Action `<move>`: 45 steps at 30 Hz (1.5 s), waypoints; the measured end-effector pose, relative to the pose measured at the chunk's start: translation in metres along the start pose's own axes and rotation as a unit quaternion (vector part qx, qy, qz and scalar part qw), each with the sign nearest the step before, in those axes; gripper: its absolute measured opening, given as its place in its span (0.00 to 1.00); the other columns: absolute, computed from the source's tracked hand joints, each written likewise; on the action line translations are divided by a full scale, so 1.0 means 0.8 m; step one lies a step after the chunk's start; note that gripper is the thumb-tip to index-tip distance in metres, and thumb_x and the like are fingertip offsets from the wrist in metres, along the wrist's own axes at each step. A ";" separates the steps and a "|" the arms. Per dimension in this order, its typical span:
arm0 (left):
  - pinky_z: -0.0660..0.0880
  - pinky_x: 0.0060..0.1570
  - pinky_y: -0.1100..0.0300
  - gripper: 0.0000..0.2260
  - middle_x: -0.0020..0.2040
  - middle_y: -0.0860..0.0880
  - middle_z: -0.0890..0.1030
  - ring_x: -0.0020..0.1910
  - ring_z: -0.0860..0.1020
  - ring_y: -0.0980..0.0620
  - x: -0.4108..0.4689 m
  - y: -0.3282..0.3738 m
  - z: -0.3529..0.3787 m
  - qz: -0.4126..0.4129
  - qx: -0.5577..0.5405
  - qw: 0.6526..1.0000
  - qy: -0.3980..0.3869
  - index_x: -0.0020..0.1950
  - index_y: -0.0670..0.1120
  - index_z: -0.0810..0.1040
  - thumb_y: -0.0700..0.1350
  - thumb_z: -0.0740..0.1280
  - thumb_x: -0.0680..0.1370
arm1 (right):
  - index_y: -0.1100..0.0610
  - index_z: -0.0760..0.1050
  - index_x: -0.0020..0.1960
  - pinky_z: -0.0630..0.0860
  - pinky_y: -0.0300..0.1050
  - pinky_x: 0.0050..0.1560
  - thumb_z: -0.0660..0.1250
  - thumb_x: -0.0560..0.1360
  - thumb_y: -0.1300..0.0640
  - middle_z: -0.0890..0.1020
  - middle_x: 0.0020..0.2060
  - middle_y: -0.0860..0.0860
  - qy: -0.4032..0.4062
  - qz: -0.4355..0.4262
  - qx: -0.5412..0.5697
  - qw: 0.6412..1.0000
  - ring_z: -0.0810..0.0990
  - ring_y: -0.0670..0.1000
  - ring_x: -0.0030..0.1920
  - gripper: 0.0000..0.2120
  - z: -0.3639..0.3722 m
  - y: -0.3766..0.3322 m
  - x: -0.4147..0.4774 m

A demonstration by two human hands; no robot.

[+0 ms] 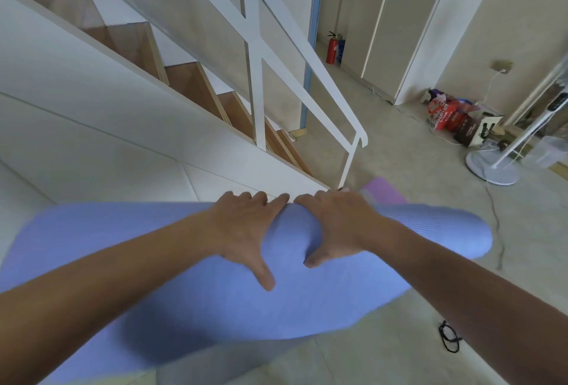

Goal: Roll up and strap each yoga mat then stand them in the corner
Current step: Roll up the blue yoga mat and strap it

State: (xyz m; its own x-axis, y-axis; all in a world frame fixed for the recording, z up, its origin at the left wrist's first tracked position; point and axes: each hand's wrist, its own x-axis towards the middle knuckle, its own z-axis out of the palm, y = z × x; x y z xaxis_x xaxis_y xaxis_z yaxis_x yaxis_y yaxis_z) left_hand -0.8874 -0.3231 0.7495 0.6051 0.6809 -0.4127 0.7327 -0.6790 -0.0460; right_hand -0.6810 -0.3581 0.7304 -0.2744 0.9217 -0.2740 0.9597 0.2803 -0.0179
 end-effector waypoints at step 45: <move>0.73 0.57 0.53 0.48 0.58 0.59 0.75 0.55 0.76 0.52 0.024 -0.008 0.000 0.002 -0.113 0.993 -0.034 0.69 0.56 0.63 0.73 0.75 0.56 | 0.47 0.40 0.77 0.69 0.54 0.63 0.71 0.62 0.33 0.66 0.68 0.55 0.053 -0.040 -0.037 0.997 0.68 0.58 0.64 0.57 0.037 -0.007 -0.022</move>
State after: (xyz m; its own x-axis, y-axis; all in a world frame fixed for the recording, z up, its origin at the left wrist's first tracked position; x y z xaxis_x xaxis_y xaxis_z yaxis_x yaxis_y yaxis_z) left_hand -0.8803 -0.3056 0.7416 0.5917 0.6528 -0.4731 0.7858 -0.5980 0.1576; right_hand -0.6796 -0.3835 0.7069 -0.3584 0.9176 -0.1718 0.9285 0.3695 0.0364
